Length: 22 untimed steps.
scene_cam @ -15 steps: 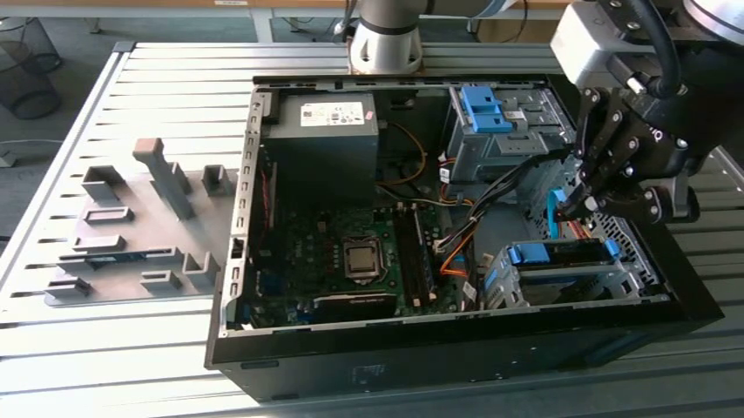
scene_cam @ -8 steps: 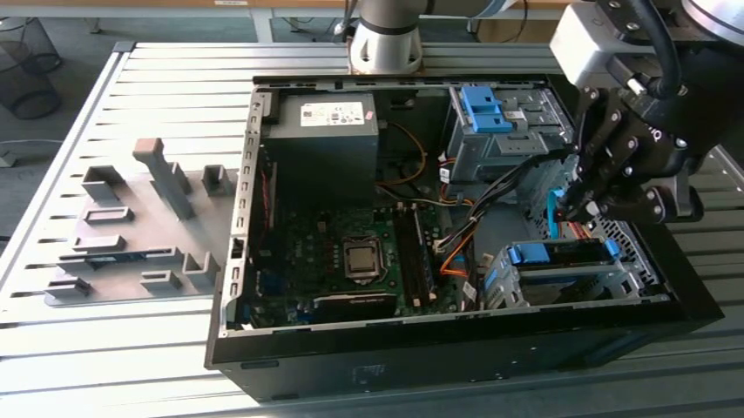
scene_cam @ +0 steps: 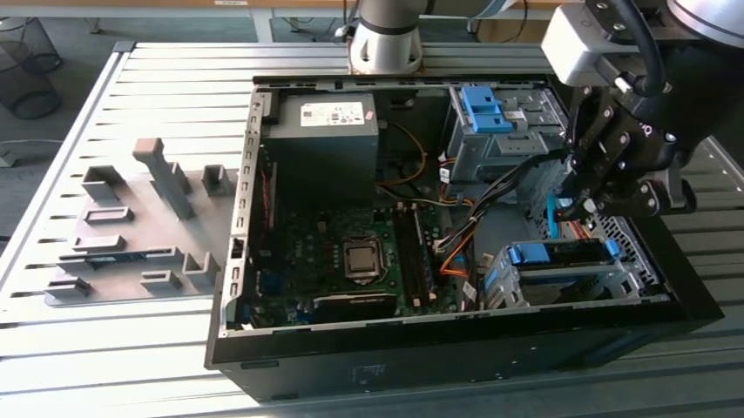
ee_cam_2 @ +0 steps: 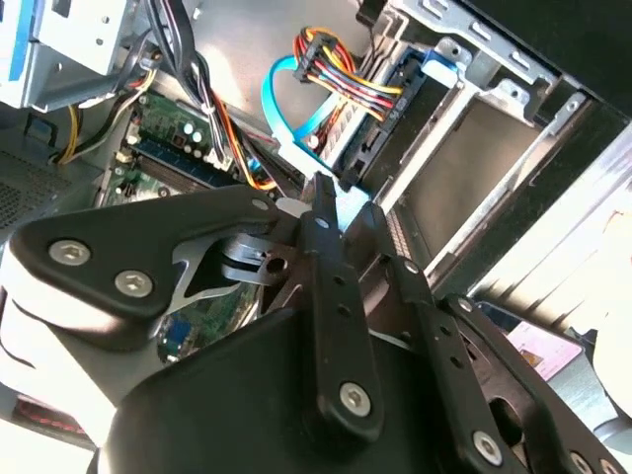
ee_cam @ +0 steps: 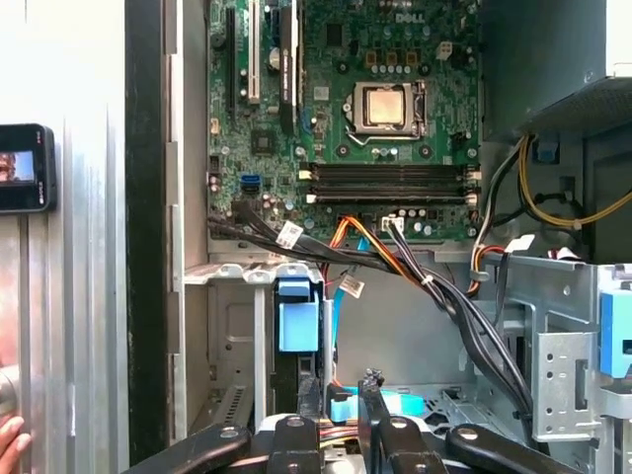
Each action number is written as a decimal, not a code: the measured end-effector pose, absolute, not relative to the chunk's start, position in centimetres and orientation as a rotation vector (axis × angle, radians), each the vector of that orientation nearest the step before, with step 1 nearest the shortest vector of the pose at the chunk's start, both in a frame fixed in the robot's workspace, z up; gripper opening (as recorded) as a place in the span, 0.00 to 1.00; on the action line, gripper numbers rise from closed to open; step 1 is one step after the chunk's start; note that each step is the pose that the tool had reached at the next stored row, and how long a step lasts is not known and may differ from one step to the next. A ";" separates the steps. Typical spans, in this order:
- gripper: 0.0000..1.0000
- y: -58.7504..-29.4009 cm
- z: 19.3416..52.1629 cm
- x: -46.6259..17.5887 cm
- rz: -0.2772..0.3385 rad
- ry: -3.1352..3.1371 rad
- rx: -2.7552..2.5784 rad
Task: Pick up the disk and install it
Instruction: 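Insert the second disk wire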
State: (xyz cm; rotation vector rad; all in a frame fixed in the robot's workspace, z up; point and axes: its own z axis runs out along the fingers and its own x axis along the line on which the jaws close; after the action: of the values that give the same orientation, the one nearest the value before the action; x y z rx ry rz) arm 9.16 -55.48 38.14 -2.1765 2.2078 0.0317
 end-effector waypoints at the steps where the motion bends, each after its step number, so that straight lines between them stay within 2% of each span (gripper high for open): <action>1: 0.30 -55.5 38.0 9.2 0.028 2.205 -2.177; 11: 0.30 -55.5 37.1 9.1 0.011 2.194 -2.178; 12: 0.28 -55.5 37.1 9.1 0.009 2.193 -2.177; 14: 0.16 -55.5 37.0 9.1 0.007 2.193 -2.177; 22: 0.16 -55.7 37.0 9.2 0.009 2.192 -2.176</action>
State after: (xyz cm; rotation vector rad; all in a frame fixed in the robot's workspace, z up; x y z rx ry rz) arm 9.25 -55.68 36.97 -2.1761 2.1917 0.0089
